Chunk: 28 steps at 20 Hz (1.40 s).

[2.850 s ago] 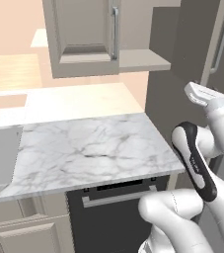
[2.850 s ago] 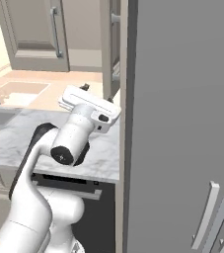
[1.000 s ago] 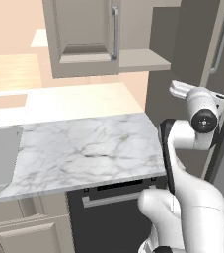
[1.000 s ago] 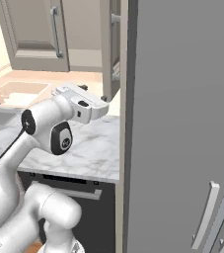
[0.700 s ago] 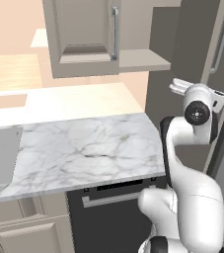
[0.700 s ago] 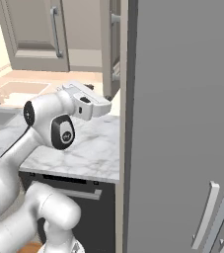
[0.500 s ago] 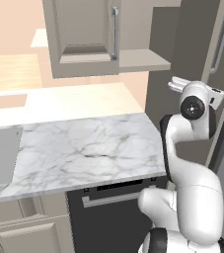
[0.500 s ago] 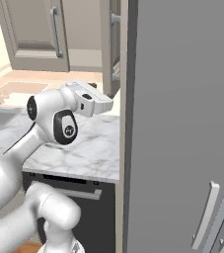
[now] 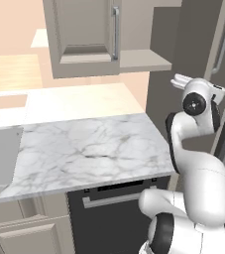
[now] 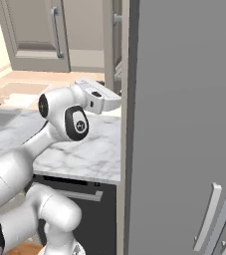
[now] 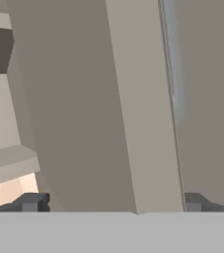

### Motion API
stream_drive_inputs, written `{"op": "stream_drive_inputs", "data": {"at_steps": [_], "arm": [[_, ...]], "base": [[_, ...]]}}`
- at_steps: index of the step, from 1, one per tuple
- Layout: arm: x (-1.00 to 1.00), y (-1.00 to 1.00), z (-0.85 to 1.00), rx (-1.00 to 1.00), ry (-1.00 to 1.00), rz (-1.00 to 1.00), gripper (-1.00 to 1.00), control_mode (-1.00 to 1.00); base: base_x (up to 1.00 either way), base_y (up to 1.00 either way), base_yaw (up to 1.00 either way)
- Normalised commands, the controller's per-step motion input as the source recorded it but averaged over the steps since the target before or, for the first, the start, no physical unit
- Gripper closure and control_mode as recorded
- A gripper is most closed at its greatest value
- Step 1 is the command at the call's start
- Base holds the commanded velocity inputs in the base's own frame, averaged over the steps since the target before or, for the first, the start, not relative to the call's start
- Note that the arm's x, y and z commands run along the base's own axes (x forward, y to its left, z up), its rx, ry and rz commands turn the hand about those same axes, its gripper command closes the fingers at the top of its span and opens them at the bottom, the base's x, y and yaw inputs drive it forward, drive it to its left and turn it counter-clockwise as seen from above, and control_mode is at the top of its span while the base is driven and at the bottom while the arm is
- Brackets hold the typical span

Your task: Open the cabinet and move the ladle to the pot. Then close the cabinet.

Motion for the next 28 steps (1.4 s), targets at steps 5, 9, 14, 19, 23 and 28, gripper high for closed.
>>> {"op": "stream_drive_inputs", "data": {"at_steps": [5, 9, 14, 19, 23, 28], "arm": [[0.23, -0.13, -0.11, -0.01, 0.00, 0.01, -1.00, -1.00], [0.20, 0.00, -0.08, 0.00, 0.00, 0.08, -1.00, -1.00], [0.25, 0.30, -0.03, 0.00, 0.02, 0.18, -1.00, -1.00], [0.08, 0.67, 0.00, 0.00, 0.02, 0.19, -1.00, -1.00], [0.00, 0.86, 0.00, -0.01, 0.05, 0.18, -1.00, -1.00], [0.14, 0.63, 0.00, 0.00, 0.05, 0.20, -1.00, -1.00]], "base": [[0.00, 0.00, 0.00], [0.00, 0.00, 0.00], [0.00, 0.00, 0.00], [0.00, 0.00, 0.00], [0.00, 0.00, 0.00], [0.00, 0.00, 0.00]]}}
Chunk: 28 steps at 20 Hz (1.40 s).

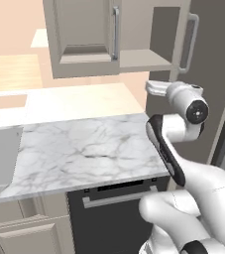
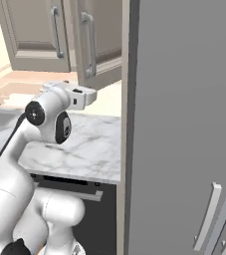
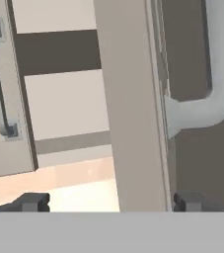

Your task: Open the cabinet and move the ladle to the pot. Then close the cabinet.

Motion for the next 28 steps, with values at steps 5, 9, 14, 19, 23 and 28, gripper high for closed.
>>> {"op": "stream_drive_inputs", "data": {"at_steps": [5, 9, 14, 19, 23, 28], "arm": [[0.36, 0.34, 0.00, 0.00, 0.00, 0.25, -1.00, -1.00], [0.38, 0.28, 0.00, -0.01, 0.00, 0.24, -1.00, -1.00], [0.46, 0.32, -0.03, -0.02, 0.00, 0.22, -1.00, -1.00], [0.57, 0.36, 0.00, 0.00, 0.00, 0.16, -1.00, -1.00], [0.61, 0.38, 0.00, 0.00, -0.05, 0.08, -1.00, -1.00], [0.59, 0.41, 0.00, 0.00, -0.09, 0.01, -1.00, -1.00]], "base": [[0.00, 0.00, 0.00], [0.00, 0.00, 0.00], [0.00, 0.00, 0.00], [0.00, 0.00, 0.00], [0.00, 0.00, 0.00], [0.00, 0.00, 0.00]]}}
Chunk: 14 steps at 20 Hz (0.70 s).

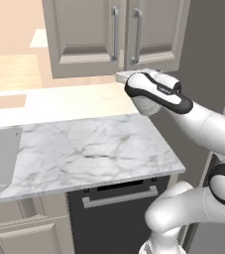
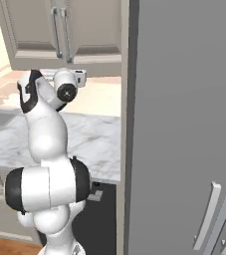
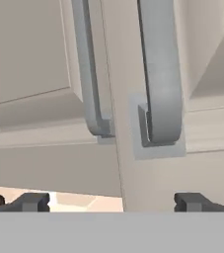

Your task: Open the cabinet and move the ladle to the pot. Then close the cabinet.

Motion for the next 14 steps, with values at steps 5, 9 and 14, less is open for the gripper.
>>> {"op": "stream_drive_inputs", "data": {"at_steps": [5, 9, 14], "arm": [[0.59, 0.32, 0.00, 0.00, -0.09, 0.00, -1.00, -1.00], [0.61, 0.22, 0.00, 0.00, -0.04, 0.00, -1.00, -1.00], [0.64, 0.23, 0.00, 0.00, -0.02, 0.00, -1.00, -1.00]], "base": [[0.00, 0.00, 0.00], [0.00, 0.00, 0.00], [0.00, 0.00, 0.00]]}}
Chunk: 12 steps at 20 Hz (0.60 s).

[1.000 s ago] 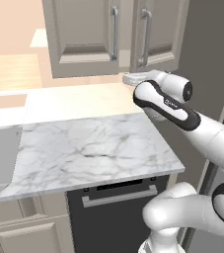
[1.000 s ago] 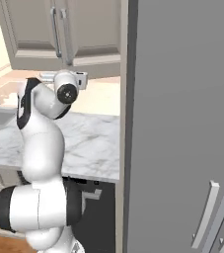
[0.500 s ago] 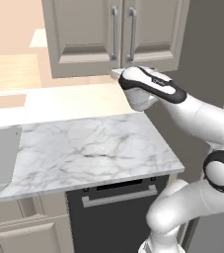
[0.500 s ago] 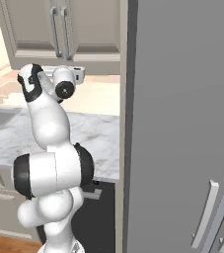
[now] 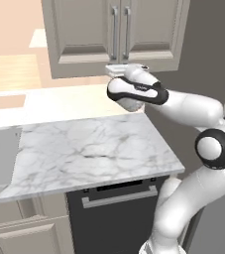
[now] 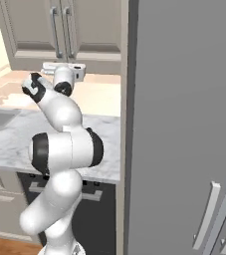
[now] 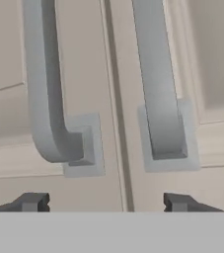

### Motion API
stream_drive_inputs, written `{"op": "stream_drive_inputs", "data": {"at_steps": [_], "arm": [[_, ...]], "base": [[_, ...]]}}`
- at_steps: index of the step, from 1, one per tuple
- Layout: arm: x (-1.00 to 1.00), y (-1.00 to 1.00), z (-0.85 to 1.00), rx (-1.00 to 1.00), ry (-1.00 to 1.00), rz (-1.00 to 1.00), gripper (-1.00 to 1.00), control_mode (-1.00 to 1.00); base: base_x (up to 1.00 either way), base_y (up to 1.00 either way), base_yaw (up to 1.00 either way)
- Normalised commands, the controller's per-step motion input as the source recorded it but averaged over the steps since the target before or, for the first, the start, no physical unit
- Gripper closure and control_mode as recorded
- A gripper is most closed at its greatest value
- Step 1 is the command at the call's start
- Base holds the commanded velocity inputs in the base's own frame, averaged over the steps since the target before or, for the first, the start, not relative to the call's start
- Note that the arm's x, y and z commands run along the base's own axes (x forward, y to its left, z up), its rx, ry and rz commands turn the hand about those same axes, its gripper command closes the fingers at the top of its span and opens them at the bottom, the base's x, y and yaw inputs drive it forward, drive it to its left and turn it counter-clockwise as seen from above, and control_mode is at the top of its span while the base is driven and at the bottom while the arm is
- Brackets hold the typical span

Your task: Open the cabinet and move the ladle to the pot. Then close the cabinet.

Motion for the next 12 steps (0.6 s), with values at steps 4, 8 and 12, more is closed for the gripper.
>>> {"op": "stream_drive_inputs", "data": {"at_steps": [4, 8, 12], "arm": [[0.65, 0.30, 0.00, 0.00, 0.00, 0.00, -1.00, -1.00], [0.67, 0.38, 0.00, 0.00, 0.00, 0.00, -1.00, -1.00], [0.62, 0.35, 0.00, 0.00, 0.00, 0.00, -1.00, -1.00]], "base": [[0.00, 0.00, 0.00], [0.00, 0.00, 0.00], [0.00, 0.00, 0.00]]}}
